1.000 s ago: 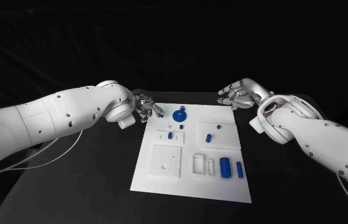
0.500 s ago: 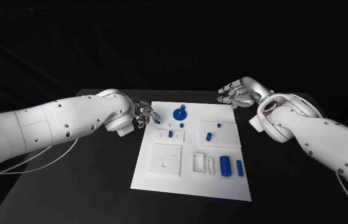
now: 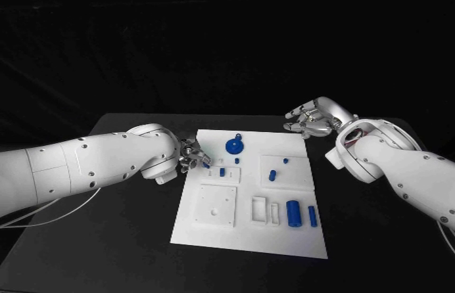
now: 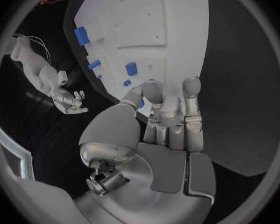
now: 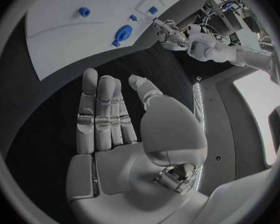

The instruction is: Assemble the parts on the task board

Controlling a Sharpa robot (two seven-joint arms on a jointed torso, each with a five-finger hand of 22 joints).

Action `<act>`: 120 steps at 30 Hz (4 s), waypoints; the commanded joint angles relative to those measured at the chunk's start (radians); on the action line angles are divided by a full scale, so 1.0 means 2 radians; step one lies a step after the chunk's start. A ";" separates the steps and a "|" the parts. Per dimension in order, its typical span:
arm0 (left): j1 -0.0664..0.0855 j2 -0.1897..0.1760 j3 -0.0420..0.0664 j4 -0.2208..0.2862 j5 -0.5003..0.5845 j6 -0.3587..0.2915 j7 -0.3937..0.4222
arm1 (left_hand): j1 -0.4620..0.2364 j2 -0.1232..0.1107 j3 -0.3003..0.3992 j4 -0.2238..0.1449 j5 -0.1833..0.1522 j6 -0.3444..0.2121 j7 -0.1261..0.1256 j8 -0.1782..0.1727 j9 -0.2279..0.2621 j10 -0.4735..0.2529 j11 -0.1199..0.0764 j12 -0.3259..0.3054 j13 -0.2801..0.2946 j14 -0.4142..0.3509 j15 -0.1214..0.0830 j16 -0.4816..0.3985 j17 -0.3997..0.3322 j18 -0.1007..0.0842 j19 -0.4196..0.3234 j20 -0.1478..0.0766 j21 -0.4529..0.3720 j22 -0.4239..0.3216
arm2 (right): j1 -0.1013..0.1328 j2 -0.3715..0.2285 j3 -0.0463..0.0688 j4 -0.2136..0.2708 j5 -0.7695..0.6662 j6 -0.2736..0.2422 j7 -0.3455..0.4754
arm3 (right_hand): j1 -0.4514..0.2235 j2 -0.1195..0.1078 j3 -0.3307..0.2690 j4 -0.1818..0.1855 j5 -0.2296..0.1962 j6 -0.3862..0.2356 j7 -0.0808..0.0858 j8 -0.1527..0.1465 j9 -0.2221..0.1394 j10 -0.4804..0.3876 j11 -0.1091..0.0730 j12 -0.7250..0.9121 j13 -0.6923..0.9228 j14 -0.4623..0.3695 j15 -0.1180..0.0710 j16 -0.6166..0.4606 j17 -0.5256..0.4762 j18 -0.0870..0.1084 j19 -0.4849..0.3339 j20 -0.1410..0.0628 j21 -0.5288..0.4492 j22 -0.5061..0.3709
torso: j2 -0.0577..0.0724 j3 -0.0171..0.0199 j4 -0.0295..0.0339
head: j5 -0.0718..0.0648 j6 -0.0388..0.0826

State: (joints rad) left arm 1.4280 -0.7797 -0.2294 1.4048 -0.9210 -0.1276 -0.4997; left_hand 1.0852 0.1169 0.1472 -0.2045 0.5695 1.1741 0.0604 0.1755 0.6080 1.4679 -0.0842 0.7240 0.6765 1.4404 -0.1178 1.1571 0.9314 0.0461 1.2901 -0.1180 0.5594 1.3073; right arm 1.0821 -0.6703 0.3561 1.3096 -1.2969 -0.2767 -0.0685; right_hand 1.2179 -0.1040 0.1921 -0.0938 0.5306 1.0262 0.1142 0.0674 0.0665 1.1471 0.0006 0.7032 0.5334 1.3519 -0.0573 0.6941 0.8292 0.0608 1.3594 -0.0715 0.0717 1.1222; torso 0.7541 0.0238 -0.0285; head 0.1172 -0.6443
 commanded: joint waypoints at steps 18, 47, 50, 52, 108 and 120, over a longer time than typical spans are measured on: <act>-0.009 0.005 -0.002 0.015 -0.041 0.026 -0.010 | -0.004 -0.004 0.024 -0.016 0.011 0.043 -0.045 0.001 0.064 0.020 -0.005 0.002 -0.001 0.003 0.000 0.001 0.000 0.004 0.002 0.000 0.005 0.009 | 0.000 0.000 0.000 -0.002 0.000 0.001 0.003 | 0.002 -0.002 0.000 0.003 0.001 -0.003 0.001 -0.003 0.000 0.001 0.002 0.000 -0.001 -0.004 0.001 -0.002 -0.001 -0.003 -0.002 -0.001 0.000 -0.001 | 0.000 0.0001 0.0001 | -0.006 -0.004; -0.011 0.007 -0.002 0.011 -0.050 0.048 -0.014 | -0.003 -0.004 0.025 -0.014 0.009 0.044 -0.045 -0.003 0.066 0.020 -0.005 0.002 0.000 0.003 0.000 0.001 0.000 0.003 0.001 -0.001 0.005 0.009 | -0.001 0.000 0.000 -0.002 0.001 0.003 0.003 | 0.003 -0.002 -0.002 0.003 0.001 -0.003 0.001 -0.002 0.000 0.001 0.001 0.000 -0.001 -0.003 0.001 -0.002 -0.001 -0.003 -0.002 -0.001 0.000 -0.002 | 0.000 0.0000 0.0004 | -0.004 -0.004; -0.011 0.007 -0.002 0.010 -0.049 0.048 -0.013 | -0.004 -0.003 0.025 -0.013 0.006 0.044 -0.045 -0.005 0.065 0.020 -0.004 0.002 0.000 0.003 0.000 0.001 0.000 0.003 0.001 -0.001 0.005 0.009 | -0.001 -0.001 0.000 -0.002 0.001 0.003 0.003 | 0.003 -0.002 -0.002 0.003 0.001 -0.003 0.001 -0.002 0.000 0.001 0.001 0.000 -0.001 -0.003 0.001 -0.002 -0.001 -0.003 -0.002 -0.001 0.000 -0.002 | 0.000 0.0001 0.0003 | -0.003 -0.004; -0.012 0.008 -0.002 0.009 -0.048 0.048 -0.013 | -0.004 -0.002 0.023 -0.010 0.000 0.047 -0.044 -0.008 0.060 0.020 -0.004 0.002 0.000 0.003 0.001 0.000 -0.001 0.003 0.001 0.000 0.005 0.009 | -0.001 -0.001 0.000 -0.002 0.001 0.003 0.003 | 0.003 -0.002 -0.002 0.003 0.001 -0.003 0.001 -0.002 0.000 0.001 0.001 0.000 -0.001 -0.003 0.001 -0.002 -0.001 -0.003 -0.002 -0.001 0.000 -0.002 | 0.000 0.0000 0.0001 | -0.003 -0.004; -0.015 0.014 -0.002 0.000 -0.046 0.044 -0.013 | 0.025 -0.044 -0.014 0.062 -0.035 0.056 -0.047 -0.016 0.016 0.020 -0.003 0.004 -0.006 0.002 0.001 -0.001 -0.004 0.006 0.002 0.005 0.000 0.009 | -0.001 -0.002 0.000 -0.002 0.001 0.004 0.002 | 0.003 -0.002 -0.001 0.002 0.001 -0.004 0.001 -0.003 0.000 0.001 0.001 0.001 -0.002 -0.004 0.001 -0.002 -0.002 -0.003 -0.002 -0.001 0.000 -0.003 | 0.000 0.0004 0.0003 | -0.004 -0.005; -0.015 0.016 -0.002 -0.005 -0.050 0.043 -0.015 | 0.017 -0.020 0.016 0.023 -0.029 0.044 -0.044 0.001 0.040 0.020 -0.001 0.004 -0.007 0.001 0.002 -0.002 -0.005 0.010 0.000 0.006 0.002 0.009 | -0.001 -0.002 0.000 -0.002 0.001 0.004 0.003 | 0.003 -0.002 -0.001 0.002 0.001 -0.004 0.001 -0.003 0.000 0.001 0.001 0.001 -0.002 -0.004 0.001 -0.002 -0.002 -0.003 -0.002 -0.001 0.000 -0.003 | 0.000 0.0005 -0.0001 | -0.005 -0.004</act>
State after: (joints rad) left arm 1.4033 -0.7500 -0.2298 1.3942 -1.0177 -0.0635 -0.5223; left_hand 1.0898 0.0400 0.1162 -0.0910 0.5104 1.2645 -0.0270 0.1753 0.6904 1.4611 -0.0835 0.7287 0.6631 1.4431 -0.1173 1.1570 0.9216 0.0462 1.2900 -0.1107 0.5630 1.3077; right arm 1.0806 -0.6737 0.3561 1.3053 -1.2945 -0.2758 -0.0687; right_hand 1.2179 -0.1040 0.1920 -0.0937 0.5306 1.0263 0.1141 0.0674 0.0665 1.1471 0.0006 0.7033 0.5305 1.3519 -0.0573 0.6941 0.8276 0.0608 1.3594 -0.0715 0.0717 1.1171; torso 0.7534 0.0244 -0.0285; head 0.1087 -0.6535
